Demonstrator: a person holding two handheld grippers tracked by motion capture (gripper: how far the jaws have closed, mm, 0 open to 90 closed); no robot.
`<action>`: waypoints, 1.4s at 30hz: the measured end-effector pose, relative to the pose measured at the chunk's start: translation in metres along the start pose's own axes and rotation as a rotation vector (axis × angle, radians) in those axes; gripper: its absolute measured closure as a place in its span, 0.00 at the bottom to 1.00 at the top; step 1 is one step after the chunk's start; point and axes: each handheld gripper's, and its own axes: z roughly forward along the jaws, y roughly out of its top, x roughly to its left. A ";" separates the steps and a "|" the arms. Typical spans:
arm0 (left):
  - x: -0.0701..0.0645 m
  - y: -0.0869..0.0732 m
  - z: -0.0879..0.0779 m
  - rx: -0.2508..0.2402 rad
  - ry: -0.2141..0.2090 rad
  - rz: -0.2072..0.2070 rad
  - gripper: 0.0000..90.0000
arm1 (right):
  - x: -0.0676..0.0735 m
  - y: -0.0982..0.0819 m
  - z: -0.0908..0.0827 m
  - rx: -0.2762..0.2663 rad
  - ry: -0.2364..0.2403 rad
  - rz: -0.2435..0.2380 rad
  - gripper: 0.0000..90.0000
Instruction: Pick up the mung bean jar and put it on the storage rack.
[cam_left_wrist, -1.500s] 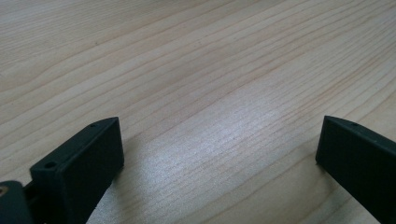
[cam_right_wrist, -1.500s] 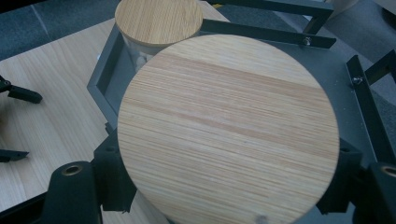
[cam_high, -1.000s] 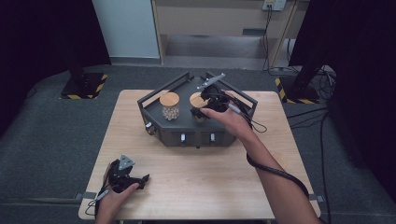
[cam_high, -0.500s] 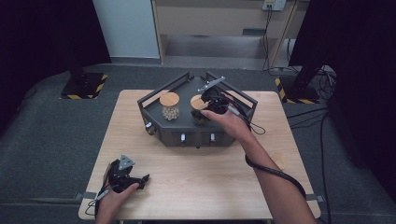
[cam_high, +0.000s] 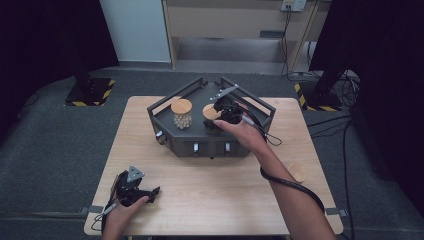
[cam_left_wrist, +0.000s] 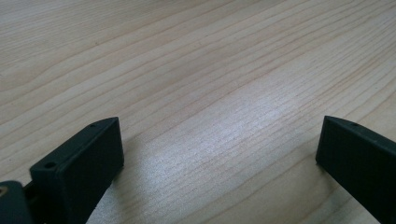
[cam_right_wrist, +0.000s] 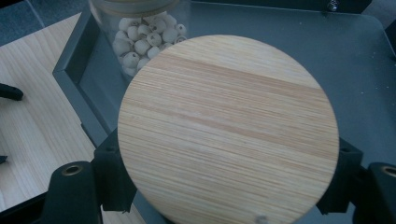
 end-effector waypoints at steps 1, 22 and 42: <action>0.000 0.000 0.000 0.000 0.000 0.000 0.00 | 0.000 0.000 0.001 0.000 0.001 0.002 0.28; 0.000 0.000 0.000 0.000 0.000 0.000 0.00 | -0.002 -0.008 0.006 -0.008 -0.003 0.018 0.28; 0.000 0.000 0.000 0.001 0.000 0.001 0.00 | -0.007 -0.011 0.006 -0.026 0.017 0.028 0.22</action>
